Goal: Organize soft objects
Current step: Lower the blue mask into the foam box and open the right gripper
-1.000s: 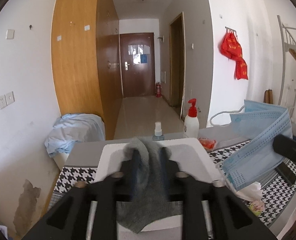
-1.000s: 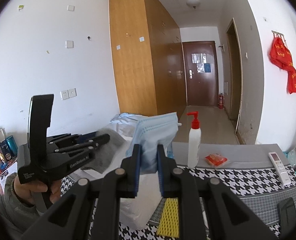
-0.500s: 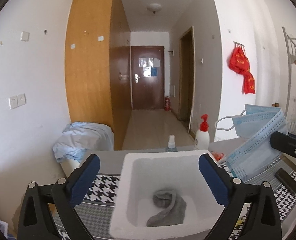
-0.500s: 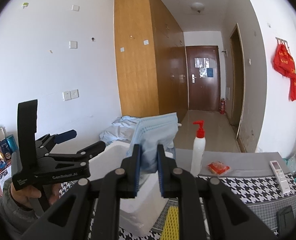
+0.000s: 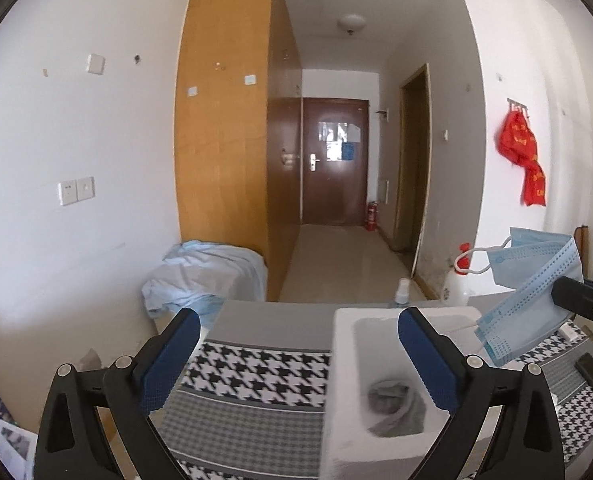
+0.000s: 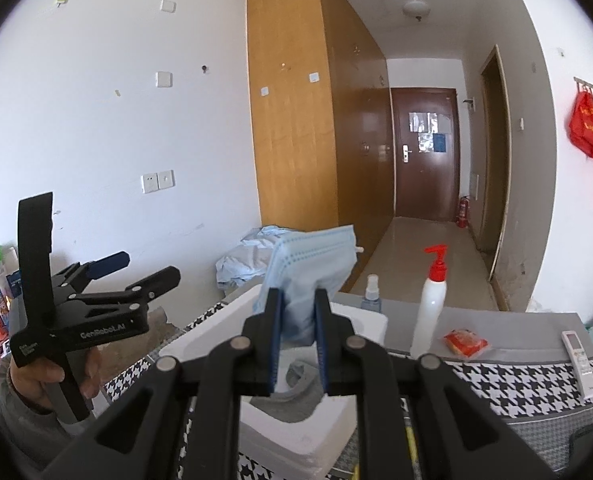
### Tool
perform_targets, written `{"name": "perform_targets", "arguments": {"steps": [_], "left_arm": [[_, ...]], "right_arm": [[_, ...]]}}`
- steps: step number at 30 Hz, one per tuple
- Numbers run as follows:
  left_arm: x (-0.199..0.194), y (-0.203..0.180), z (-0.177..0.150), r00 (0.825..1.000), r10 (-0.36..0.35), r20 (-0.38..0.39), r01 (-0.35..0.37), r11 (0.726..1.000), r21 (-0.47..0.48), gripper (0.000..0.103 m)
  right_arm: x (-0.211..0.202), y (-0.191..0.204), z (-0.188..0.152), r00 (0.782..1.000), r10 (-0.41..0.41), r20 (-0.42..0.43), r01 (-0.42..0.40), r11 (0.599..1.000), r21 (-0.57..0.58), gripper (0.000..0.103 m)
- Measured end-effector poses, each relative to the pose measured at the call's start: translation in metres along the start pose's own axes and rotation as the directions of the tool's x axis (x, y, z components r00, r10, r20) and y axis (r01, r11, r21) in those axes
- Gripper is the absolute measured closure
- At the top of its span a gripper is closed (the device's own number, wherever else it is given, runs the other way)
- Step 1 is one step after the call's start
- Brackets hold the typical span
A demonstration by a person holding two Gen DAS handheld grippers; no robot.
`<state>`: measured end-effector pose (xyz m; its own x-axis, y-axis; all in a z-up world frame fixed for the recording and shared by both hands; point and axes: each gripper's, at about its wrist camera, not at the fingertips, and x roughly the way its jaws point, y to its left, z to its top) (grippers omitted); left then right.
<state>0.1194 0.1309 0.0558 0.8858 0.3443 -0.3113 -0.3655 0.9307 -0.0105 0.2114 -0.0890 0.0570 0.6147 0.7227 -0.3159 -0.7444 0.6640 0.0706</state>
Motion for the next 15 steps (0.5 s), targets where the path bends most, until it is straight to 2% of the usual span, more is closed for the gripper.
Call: {"name": "perform_targets", "arguments": {"steps": [8,15], "left_arm": [[-0.008,0.019,-0.008,0.999,0.044,0.002,-0.044,0.999,-0.012,0.003],[-0.011,0.027,-0.014,0.999,0.044,-0.01,-0.045,0.998,-0.035,0.003]], "right_arm": [[0.026,0.009,-0.004,0.998,0.014,-0.061,-0.014,1.0,0.0,0.084],[0.043,0.012,-0.006,0.994,0.019,-0.107,-0.018,1.0,0.008,0.084]]}}
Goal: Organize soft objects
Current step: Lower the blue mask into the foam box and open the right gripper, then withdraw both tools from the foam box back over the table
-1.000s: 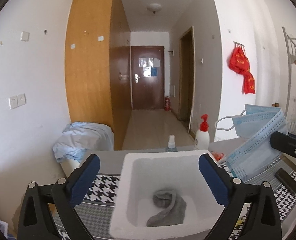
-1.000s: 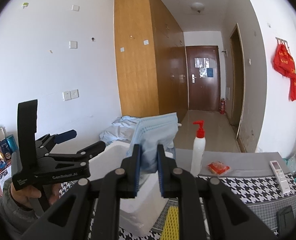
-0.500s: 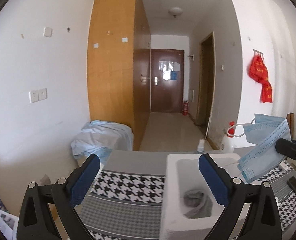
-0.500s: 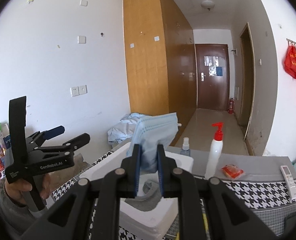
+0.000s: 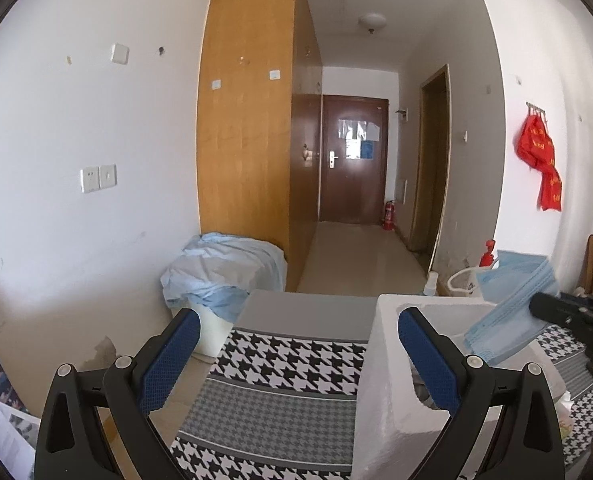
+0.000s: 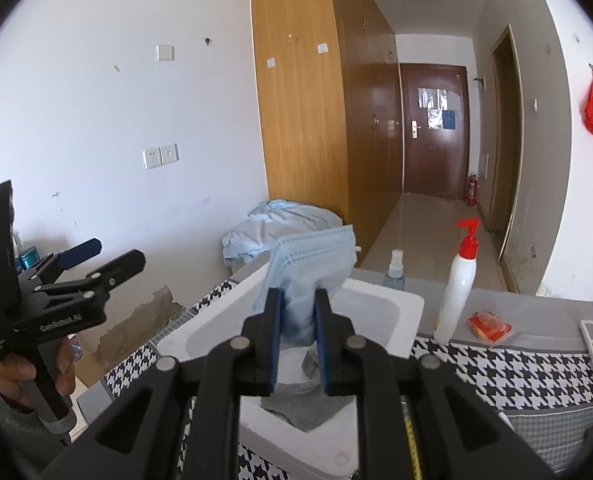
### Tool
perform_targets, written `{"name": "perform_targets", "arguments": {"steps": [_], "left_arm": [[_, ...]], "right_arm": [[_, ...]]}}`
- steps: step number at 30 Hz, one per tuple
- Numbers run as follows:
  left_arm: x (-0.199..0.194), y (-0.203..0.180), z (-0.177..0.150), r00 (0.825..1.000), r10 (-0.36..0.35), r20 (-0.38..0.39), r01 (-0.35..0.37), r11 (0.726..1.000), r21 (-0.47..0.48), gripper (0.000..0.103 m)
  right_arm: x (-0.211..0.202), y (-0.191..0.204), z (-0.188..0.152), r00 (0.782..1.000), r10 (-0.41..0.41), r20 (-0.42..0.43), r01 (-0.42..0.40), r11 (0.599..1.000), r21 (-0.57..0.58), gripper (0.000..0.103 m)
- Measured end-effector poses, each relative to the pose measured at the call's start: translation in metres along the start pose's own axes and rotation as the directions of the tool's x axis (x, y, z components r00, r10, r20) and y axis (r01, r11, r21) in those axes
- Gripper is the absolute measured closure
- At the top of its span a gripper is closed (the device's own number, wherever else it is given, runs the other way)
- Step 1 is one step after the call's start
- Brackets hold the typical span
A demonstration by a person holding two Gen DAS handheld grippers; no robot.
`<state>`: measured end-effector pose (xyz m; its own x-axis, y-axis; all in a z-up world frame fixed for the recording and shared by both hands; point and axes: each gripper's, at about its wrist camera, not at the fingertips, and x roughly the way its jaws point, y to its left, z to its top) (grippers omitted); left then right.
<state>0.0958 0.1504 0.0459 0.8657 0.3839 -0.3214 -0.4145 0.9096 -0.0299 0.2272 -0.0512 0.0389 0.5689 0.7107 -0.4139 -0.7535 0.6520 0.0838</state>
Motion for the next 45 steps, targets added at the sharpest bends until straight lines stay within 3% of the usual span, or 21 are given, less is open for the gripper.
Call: {"name": "perform_targets", "arguments": {"steps": [2,3,5,7,8,23,34,45], "left_arm": [[0.0,0.001,-0.001,1.0,-0.002,-0.003,0.002,1.0,0.001,0.003],[0.0,0.001,-0.001,1.0,0.0,-0.003,0.0,1.0,0.002,0.003],[0.0,0.001,-0.001,1.0,0.001,-0.004,-0.001,1.0,0.007,0.003],[0.001,0.001,-0.002,1.0,0.006,-0.005,-0.006,1.0,0.008,0.003],[0.002,0.001,-0.002,1.0,0.007,-0.007,-0.007,1.0,0.007,0.003],[-0.006,-0.006,-0.003,1.0,-0.005,-0.001,0.005,1.0,0.001,0.003],[-0.036,-0.024,0.0,0.997,-0.062,0.045,0.062,0.998,0.015,0.001],[-0.066,-0.044,0.003,0.989,-0.124,0.078,0.121,0.992,0.042,0.001]], "right_arm": [[0.005,0.0,-0.001,1.0,-0.001,-0.014,0.001,1.0,0.0,0.084],[0.007,0.0,-0.002,1.0,-0.002,-0.019,0.002,1.0,0.002,0.079],[0.01,0.0,-0.003,1.0,0.004,-0.03,-0.004,1.0,0.008,0.061],[0.01,0.0,-0.005,1.0,0.011,-0.022,-0.011,1.0,0.013,0.036],[0.009,0.0,-0.006,1.0,0.015,-0.015,-0.014,1.0,0.014,0.033],[-0.035,-0.002,-0.009,0.998,0.003,0.062,-0.004,1.0,0.013,0.024],[-0.075,-0.002,-0.018,0.989,-0.04,0.139,0.04,0.999,0.002,0.002],[-0.113,-0.006,-0.027,0.979,-0.084,0.187,0.083,0.997,0.013,0.002]]}}
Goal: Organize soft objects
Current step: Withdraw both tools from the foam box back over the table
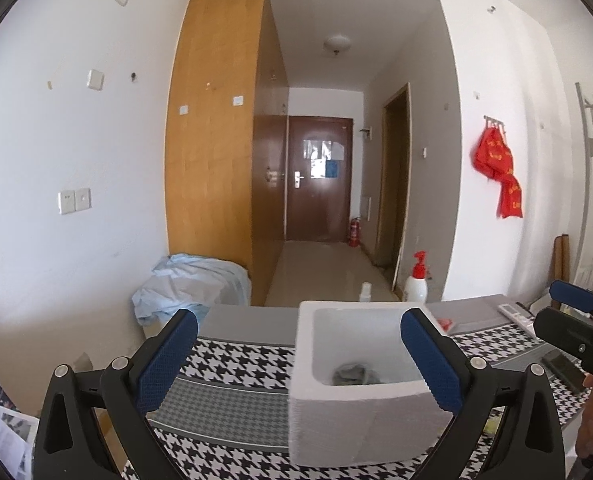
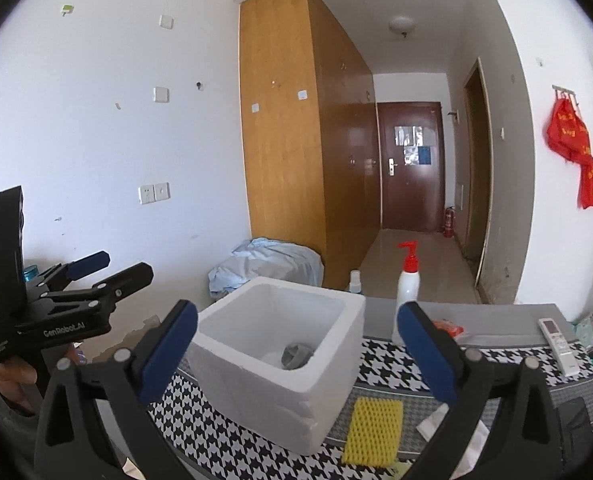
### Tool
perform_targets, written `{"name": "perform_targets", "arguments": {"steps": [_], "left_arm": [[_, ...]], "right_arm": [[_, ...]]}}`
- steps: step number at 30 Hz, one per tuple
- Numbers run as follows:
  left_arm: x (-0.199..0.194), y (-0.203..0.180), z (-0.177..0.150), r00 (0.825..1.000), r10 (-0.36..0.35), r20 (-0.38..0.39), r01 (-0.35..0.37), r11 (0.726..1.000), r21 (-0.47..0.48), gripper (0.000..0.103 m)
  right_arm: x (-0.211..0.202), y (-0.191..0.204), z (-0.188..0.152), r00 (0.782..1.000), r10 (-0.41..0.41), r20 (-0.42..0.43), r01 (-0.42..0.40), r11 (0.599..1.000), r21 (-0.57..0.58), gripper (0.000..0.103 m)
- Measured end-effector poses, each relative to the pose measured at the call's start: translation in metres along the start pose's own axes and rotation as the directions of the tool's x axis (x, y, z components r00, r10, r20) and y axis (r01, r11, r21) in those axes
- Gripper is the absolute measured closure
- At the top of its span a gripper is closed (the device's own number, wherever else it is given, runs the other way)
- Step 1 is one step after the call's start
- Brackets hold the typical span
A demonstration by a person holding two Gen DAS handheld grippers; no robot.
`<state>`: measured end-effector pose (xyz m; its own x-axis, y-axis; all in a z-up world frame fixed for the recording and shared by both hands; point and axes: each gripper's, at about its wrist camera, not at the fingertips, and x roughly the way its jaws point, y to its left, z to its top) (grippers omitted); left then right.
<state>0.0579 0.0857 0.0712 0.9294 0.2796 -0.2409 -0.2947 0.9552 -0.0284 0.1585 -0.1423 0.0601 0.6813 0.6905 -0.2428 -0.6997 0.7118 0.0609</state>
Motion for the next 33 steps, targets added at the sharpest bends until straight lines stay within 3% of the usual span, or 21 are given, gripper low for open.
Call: {"name": "perform_targets", "arguments": {"steps": [13,20,33], "left_arm": [[-0.027,-0.024,0.0,0.997,-0.076,0.026,0.075,0.997,0.028,0.001],[-0.049,-0.04,-0.001,0.989,-0.129,0.071,0.125,0.991,0.055,0.001],[-0.066,-0.072,-0.012,0.976,-0.204,0.073,0.198,0.977,0.076,0.001]], "right_arm": [[-0.042,-0.007,-0.009,0.998,-0.052,0.04,0.052,0.999,0.009,0.002],[-0.061,-0.01,-0.015,0.995,-0.079,0.052,0.078,0.997,0.019,0.002],[-0.1,-0.021,-0.034,0.988,-0.133,0.084,0.129,0.991,0.048,0.002]]}}
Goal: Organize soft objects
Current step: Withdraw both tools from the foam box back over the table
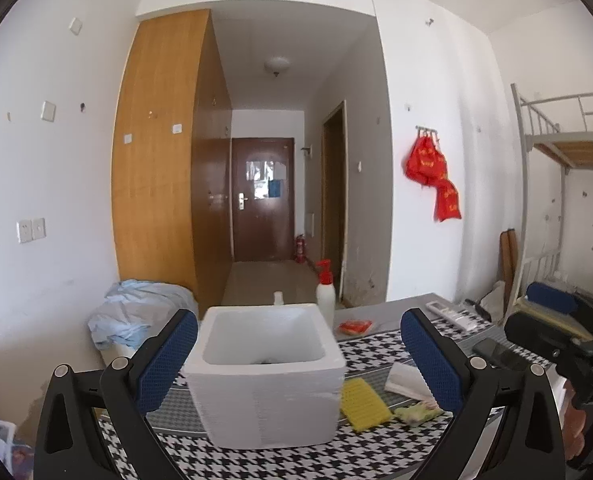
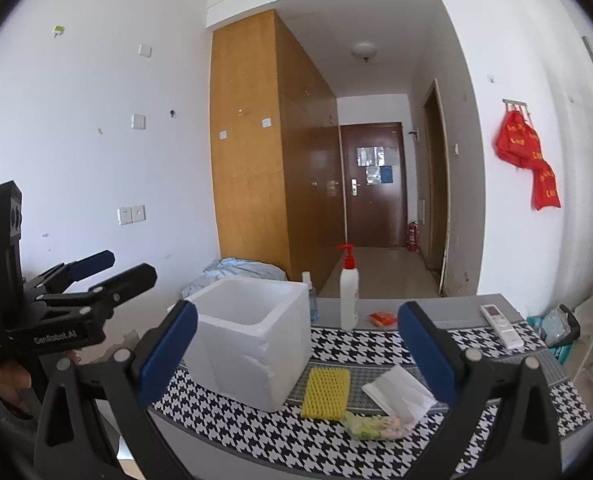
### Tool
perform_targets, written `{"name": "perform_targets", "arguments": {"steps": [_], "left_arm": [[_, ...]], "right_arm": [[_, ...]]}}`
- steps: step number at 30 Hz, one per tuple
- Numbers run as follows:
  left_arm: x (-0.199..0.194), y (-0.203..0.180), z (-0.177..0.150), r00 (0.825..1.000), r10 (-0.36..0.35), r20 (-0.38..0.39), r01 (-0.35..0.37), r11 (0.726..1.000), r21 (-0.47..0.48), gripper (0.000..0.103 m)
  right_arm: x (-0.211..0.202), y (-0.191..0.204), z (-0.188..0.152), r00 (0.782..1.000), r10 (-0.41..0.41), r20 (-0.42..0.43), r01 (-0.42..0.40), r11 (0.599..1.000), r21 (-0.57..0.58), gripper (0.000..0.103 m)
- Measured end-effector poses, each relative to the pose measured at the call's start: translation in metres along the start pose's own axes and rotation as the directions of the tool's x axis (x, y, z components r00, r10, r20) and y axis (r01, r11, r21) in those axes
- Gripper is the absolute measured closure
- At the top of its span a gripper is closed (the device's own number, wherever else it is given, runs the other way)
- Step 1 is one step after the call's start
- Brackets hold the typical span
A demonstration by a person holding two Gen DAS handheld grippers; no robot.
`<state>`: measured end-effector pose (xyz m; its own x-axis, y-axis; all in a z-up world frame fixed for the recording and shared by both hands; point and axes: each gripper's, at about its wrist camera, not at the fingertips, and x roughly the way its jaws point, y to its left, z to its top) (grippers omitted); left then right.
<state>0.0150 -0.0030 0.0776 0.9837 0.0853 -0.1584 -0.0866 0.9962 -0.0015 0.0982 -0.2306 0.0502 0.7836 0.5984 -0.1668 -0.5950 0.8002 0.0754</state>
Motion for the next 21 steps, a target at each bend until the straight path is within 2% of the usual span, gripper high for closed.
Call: {"name": "perform_targets", "arguments": {"steps": [12,21], "left_arm": [[0.008,-0.023,-0.013,0.998,-0.06,-0.023,0.06,0.998,0.005,0.001],[0.021,-0.041,-0.031,0.992,-0.114,-0.049,0.115,0.993,0.019,0.001]], "right_arm": [[-0.01,-0.013,-0.012,0.998,-0.056,-0.009,0.056,0.998,0.022,0.002],[-0.007,-0.03,-0.03,0.993,-0.104,-0.047,0.106,0.993,0.043,0.002]]}}
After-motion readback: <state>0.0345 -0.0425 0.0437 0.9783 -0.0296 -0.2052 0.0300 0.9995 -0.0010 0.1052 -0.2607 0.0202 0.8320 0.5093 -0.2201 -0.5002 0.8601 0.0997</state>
